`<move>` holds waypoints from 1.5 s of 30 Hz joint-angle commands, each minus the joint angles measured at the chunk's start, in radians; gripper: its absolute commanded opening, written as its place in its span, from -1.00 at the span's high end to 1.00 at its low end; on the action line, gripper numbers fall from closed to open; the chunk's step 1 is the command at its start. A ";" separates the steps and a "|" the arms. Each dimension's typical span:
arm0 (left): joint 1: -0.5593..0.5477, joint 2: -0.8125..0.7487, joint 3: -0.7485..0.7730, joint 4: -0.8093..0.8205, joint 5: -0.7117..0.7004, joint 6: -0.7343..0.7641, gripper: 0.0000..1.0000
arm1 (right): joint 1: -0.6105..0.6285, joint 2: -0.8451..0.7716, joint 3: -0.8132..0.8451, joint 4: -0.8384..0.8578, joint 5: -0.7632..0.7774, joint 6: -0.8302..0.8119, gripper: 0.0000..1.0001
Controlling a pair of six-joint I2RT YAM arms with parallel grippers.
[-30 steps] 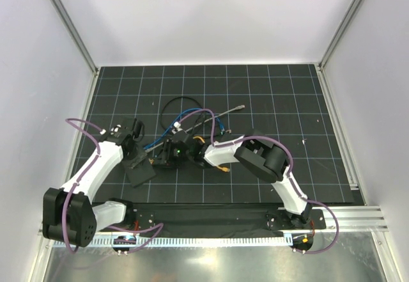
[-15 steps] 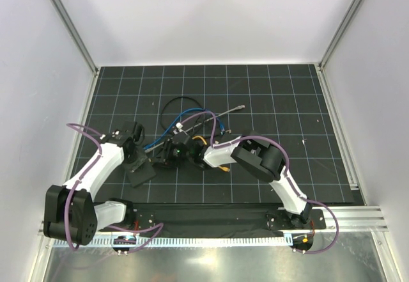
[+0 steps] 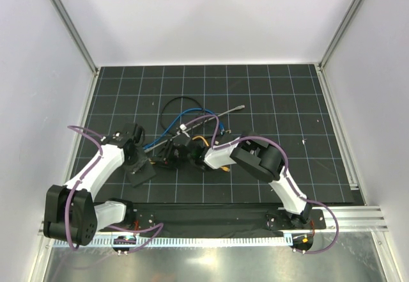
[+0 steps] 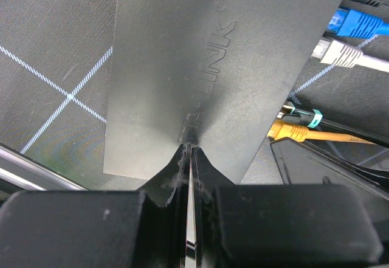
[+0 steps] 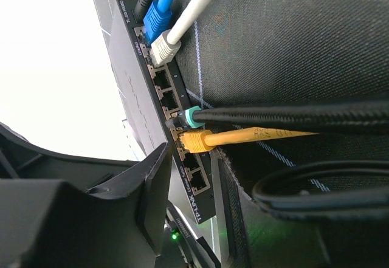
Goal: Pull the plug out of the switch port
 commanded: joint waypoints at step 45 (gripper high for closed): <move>0.153 0.021 -0.111 0.065 0.059 -0.027 1.00 | -0.006 0.005 -0.022 -0.160 0.311 0.043 0.98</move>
